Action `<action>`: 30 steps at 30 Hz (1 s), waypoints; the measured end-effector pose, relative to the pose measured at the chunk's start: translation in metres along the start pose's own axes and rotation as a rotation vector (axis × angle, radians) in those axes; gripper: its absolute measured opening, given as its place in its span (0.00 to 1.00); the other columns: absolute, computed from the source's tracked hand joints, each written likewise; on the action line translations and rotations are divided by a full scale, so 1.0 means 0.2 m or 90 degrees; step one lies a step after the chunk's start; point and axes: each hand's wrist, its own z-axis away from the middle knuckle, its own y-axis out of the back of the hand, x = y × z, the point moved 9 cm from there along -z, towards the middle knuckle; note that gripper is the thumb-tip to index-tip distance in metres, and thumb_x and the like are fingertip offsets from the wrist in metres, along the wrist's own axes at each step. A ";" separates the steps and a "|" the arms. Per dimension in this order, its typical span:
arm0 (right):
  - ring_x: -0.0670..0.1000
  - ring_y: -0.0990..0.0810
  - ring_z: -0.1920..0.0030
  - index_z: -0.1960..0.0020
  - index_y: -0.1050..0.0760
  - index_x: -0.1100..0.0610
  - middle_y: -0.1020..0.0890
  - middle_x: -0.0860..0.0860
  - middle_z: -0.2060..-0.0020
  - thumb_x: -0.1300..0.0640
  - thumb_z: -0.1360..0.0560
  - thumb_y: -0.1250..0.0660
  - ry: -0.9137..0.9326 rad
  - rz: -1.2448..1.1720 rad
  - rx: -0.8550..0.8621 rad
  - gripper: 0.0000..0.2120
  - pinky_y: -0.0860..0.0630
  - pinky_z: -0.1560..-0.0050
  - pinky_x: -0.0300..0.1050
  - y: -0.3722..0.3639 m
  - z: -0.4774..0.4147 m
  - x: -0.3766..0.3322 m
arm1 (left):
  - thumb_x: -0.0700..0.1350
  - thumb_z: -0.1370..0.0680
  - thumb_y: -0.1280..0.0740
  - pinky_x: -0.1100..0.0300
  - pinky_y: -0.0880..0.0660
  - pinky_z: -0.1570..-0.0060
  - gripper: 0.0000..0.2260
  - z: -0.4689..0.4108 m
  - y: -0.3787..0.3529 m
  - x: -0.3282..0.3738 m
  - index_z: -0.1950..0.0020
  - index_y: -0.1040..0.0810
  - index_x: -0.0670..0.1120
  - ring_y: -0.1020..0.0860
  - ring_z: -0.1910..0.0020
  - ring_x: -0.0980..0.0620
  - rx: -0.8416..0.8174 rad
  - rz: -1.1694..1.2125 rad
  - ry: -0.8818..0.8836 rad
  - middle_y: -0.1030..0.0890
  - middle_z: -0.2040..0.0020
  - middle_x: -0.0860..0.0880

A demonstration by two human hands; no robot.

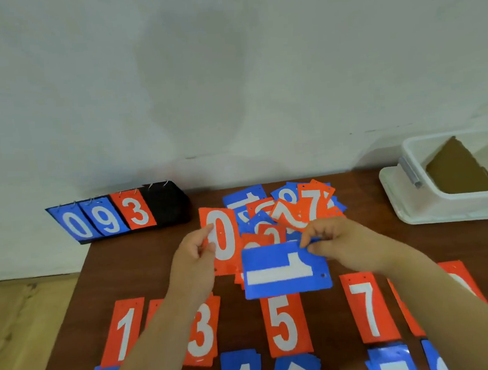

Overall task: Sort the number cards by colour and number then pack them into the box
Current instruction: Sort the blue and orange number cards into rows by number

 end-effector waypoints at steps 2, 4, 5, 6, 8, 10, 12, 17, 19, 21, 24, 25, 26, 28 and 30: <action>0.53 0.17 0.50 0.53 0.18 0.43 0.17 0.48 0.51 0.59 0.20 0.33 0.039 0.028 -0.067 0.11 0.19 0.48 0.53 -0.16 0.02 -0.21 | 0.47 0.16 0.36 0.68 0.26 0.42 0.17 0.09 0.01 0.09 0.28 0.27 0.59 0.27 0.37 0.61 -0.100 -0.030 -0.059 0.28 0.34 0.61; 0.43 0.18 0.54 0.52 0.19 0.44 0.18 0.38 0.55 0.59 0.20 0.34 0.079 0.087 -0.104 0.10 0.21 0.55 0.41 -0.30 0.06 -0.39 | 0.53 0.19 0.31 0.65 0.26 0.39 0.18 0.19 0.04 0.11 0.29 0.26 0.61 0.26 0.35 0.61 -0.197 -0.004 -0.056 0.27 0.33 0.64; 0.38 0.21 0.58 0.51 0.20 0.45 0.20 0.33 0.60 0.59 0.20 0.34 0.102 0.120 -0.100 0.10 0.26 0.59 0.34 -0.35 0.08 -0.47 | 0.54 0.22 0.28 0.60 0.23 0.38 0.20 0.22 0.06 0.10 0.30 0.26 0.63 0.25 0.35 0.59 -0.229 0.013 -0.050 0.26 0.33 0.64; 0.36 0.23 0.62 0.50 0.20 0.45 0.22 0.32 0.63 0.60 0.20 0.34 0.123 0.148 -0.079 0.10 0.29 0.61 0.31 -0.40 0.10 -0.55 | 0.52 0.23 0.26 0.57 0.21 0.41 0.23 0.26 0.10 0.09 0.31 0.26 0.66 0.23 0.37 0.57 -0.250 0.017 -0.053 0.25 0.33 0.62; 0.39 0.25 0.65 0.50 0.21 0.44 0.22 0.38 0.65 0.60 0.21 0.32 0.157 0.144 0.010 0.10 0.30 0.63 0.32 -0.44 0.14 -0.66 | 0.45 0.24 0.25 0.58 0.18 0.49 0.27 0.33 0.18 0.08 0.32 0.27 0.68 0.20 0.42 0.56 -0.269 -0.027 -0.067 0.25 0.34 0.60; 0.40 0.22 0.62 0.53 0.20 0.45 0.21 0.41 0.57 0.59 0.23 0.28 0.170 0.048 0.138 0.09 0.28 0.62 0.31 -0.42 0.17 -0.72 | 0.44 0.23 0.25 0.57 0.17 0.53 0.28 0.40 0.27 0.05 0.32 0.28 0.70 0.19 0.45 0.55 -0.277 -0.045 -0.057 0.25 0.35 0.59; 0.39 0.19 0.55 0.54 0.20 0.46 0.20 0.43 0.48 0.57 0.25 0.25 0.127 -0.049 0.191 0.07 0.24 0.56 0.33 -0.43 0.18 -0.71 | 0.44 0.22 0.26 0.56 0.16 0.54 0.26 0.47 0.34 0.02 0.33 0.28 0.71 0.17 0.47 0.56 -0.292 -0.032 -0.025 0.24 0.38 0.59; 0.46 0.17 0.59 0.51 0.16 0.48 0.16 0.44 0.61 0.61 0.23 0.28 0.074 -0.181 0.014 0.08 0.21 0.57 0.46 -0.71 0.24 -0.76 | 0.43 0.21 0.27 0.57 0.17 0.49 0.24 0.63 0.50 -0.01 0.36 0.24 0.72 0.19 0.42 0.58 -0.332 -0.050 -0.048 0.21 0.38 0.62; 0.50 0.24 0.66 0.52 0.16 0.49 0.21 0.46 0.69 0.63 0.23 0.28 0.101 -0.150 0.051 0.10 0.26 0.63 0.44 -0.72 0.27 -0.81 | 0.43 0.21 0.27 0.58 0.18 0.45 0.22 0.66 0.58 -0.03 0.38 0.22 0.71 0.22 0.38 0.59 -0.305 -0.062 -0.059 0.21 0.38 0.64; 0.55 0.23 0.67 0.54 0.16 0.47 0.19 0.43 0.67 0.64 0.24 0.29 0.122 -0.099 0.191 0.12 0.23 0.64 0.48 -0.64 0.29 -0.84 | 0.42 0.21 0.28 0.59 0.20 0.43 0.18 0.64 0.68 -0.09 0.41 0.19 0.66 0.22 0.39 0.60 -0.225 -0.068 -0.064 0.20 0.40 0.65; 0.54 0.18 0.67 0.50 0.18 0.45 0.17 0.46 0.55 0.66 0.24 0.32 0.106 -0.129 0.377 0.15 0.21 0.68 0.46 -0.49 0.35 -0.79 | 0.39 0.21 0.30 0.56 0.18 0.47 0.14 0.64 0.84 -0.24 0.47 0.17 0.60 0.17 0.47 0.56 -0.038 0.001 -0.013 0.17 0.45 0.58; 0.50 0.18 0.67 0.47 0.19 0.45 0.18 0.47 0.52 0.66 0.25 0.32 0.101 -0.124 0.392 0.16 0.23 0.69 0.41 -0.48 0.36 -0.76 | 0.38 0.20 0.30 0.52 0.17 0.49 0.14 0.66 0.88 -0.31 0.47 0.17 0.58 0.16 0.50 0.53 0.020 0.050 0.019 0.15 0.46 0.55; 0.48 0.18 0.64 0.45 0.20 0.45 0.19 0.47 0.49 0.66 0.25 0.31 0.094 -0.109 0.390 0.18 0.24 0.67 0.38 -0.49 0.37 -0.74 | 0.37 0.20 0.31 0.48 0.16 0.51 0.14 0.69 0.91 -0.37 0.47 0.16 0.57 0.15 0.53 0.51 0.060 0.093 0.048 0.14 0.47 0.52; 0.48 0.18 0.52 0.42 0.20 0.44 0.20 0.47 0.44 0.66 0.26 0.30 0.083 -0.084 0.374 0.20 0.22 0.56 0.41 -0.56 0.36 -0.70 | 0.36 0.20 0.32 0.52 0.16 0.54 0.14 0.76 0.95 -0.47 0.45 0.17 0.56 0.15 0.55 0.51 0.112 0.117 0.074 0.15 0.47 0.52; 0.49 0.18 0.49 0.40 0.20 0.44 0.22 0.45 0.43 0.64 0.25 0.30 0.043 -0.097 0.343 0.19 0.19 0.52 0.47 -0.68 0.34 -0.63 | 0.37 0.19 0.32 0.59 0.19 0.55 0.15 0.82 1.00 -0.56 0.44 0.18 0.57 0.16 0.52 0.51 0.153 0.109 0.077 0.16 0.45 0.55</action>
